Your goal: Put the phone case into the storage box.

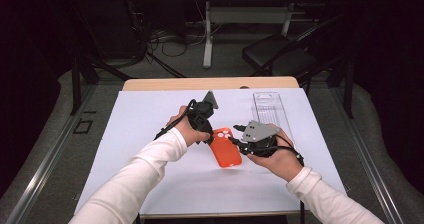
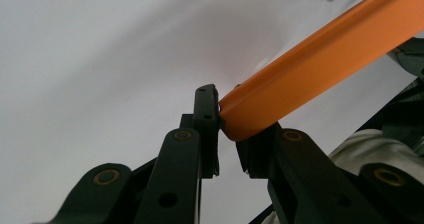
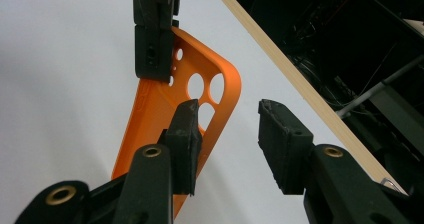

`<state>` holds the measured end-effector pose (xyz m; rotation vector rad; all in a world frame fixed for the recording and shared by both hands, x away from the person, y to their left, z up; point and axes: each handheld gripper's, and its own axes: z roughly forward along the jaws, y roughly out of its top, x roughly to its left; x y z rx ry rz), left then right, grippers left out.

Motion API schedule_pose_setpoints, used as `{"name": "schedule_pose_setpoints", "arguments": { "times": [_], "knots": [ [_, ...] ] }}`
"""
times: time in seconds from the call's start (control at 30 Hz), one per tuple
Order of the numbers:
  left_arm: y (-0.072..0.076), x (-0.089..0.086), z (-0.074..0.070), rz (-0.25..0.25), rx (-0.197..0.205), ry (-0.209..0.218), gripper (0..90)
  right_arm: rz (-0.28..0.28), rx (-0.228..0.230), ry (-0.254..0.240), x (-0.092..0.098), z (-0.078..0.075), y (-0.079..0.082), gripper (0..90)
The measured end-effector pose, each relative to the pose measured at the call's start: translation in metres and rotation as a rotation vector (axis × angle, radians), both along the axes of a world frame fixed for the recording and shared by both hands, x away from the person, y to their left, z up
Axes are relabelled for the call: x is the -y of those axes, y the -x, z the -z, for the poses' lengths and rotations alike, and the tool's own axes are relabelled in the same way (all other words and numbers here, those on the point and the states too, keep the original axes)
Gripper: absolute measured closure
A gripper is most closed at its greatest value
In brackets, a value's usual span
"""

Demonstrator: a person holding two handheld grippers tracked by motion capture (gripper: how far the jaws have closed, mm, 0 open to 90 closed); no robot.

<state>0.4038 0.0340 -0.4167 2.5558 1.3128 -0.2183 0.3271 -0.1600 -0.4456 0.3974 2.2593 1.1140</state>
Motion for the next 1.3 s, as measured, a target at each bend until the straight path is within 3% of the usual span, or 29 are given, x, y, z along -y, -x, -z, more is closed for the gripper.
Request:
{"name": "schedule_pose_setpoints", "arguments": {
  "times": [0.17,0.37,0.6,0.63,0.93,1.3],
  "knots": [
    [0.0,0.001,0.0,-0.002,0.003,-0.012,80.1,0.014,-0.02,0.025,-0.003,-0.004,-0.003,60.4],
    [0.001,0.002,-0.001,0.0,0.007,-0.025,80.1,0.007,-0.024,0.092,-0.011,-0.006,-0.003,63.2],
    [0.002,0.006,-0.002,0.005,0.008,-0.036,80.1,0.004,-0.027,0.099,-0.011,-0.006,-0.004,63.7],
    [0.002,0.006,-0.002,0.005,0.008,-0.036,80.1,0.013,-0.041,0.131,-0.016,-0.011,-0.007,63.7],
    [0.003,0.011,-0.001,0.016,0.007,-0.04,80.1,0.015,-0.045,0.135,-0.019,-0.013,-0.006,74.3],
    [0.003,0.012,-0.002,0.017,0.009,-0.045,80.1,0.019,-0.034,0.153,-0.021,-0.015,-0.006,75.4]
  ]
}}
